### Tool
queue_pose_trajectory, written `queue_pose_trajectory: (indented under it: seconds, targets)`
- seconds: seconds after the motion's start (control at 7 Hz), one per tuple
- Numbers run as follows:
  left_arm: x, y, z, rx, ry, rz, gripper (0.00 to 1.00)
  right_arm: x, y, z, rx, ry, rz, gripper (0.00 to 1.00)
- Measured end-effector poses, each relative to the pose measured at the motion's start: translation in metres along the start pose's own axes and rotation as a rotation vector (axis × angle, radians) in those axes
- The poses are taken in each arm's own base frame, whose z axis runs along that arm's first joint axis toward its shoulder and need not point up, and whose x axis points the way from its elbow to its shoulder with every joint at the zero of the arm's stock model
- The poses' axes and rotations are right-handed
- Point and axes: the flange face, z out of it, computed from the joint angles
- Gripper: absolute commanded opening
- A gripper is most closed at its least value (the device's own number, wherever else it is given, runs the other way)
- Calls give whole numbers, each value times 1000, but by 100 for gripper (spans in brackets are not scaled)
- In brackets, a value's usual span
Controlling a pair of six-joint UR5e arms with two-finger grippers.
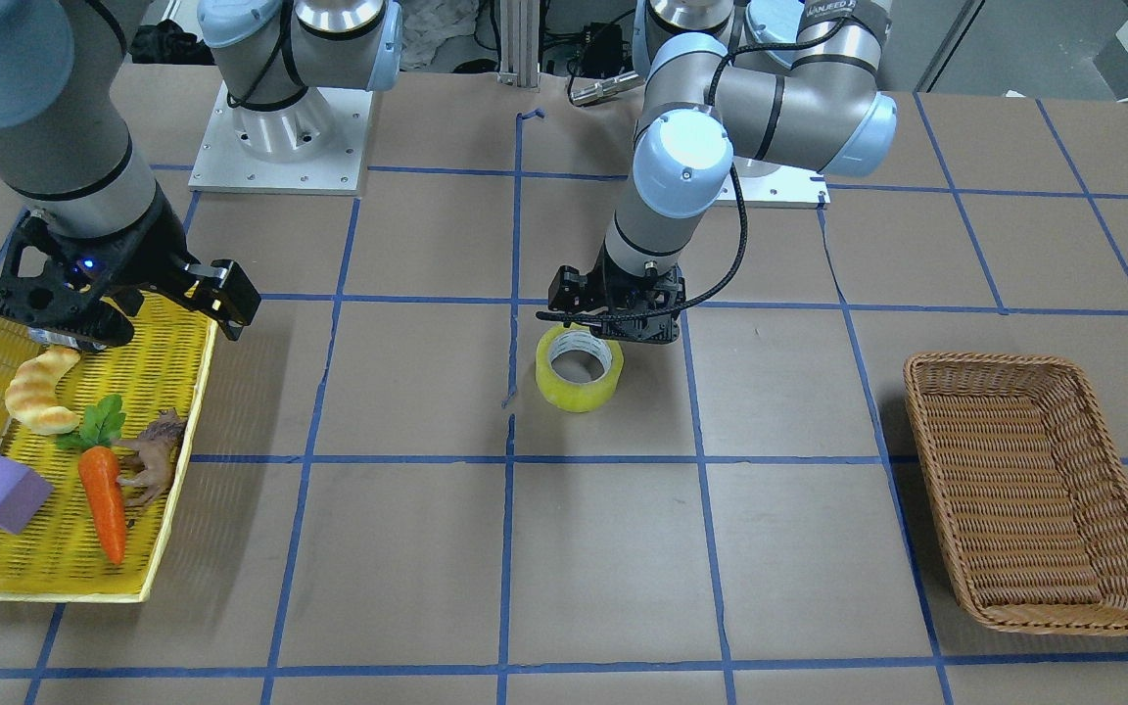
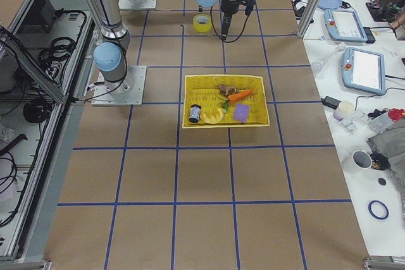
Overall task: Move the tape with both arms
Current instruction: 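Grasp the yellow tape roll with the left gripper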
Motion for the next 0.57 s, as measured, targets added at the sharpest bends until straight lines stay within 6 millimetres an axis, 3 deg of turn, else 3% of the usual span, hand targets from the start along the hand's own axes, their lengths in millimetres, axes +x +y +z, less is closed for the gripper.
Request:
queue_pose_trajectory:
  seconds: [0.43,0.57]
  targets:
    - [-8,-13,35,27,-53,25,100,-2,16,-19,16,-79,-45,100]
    - [-9,-20,44,38,-60,26,93,-2,19,-18,13,-91,-66,100]
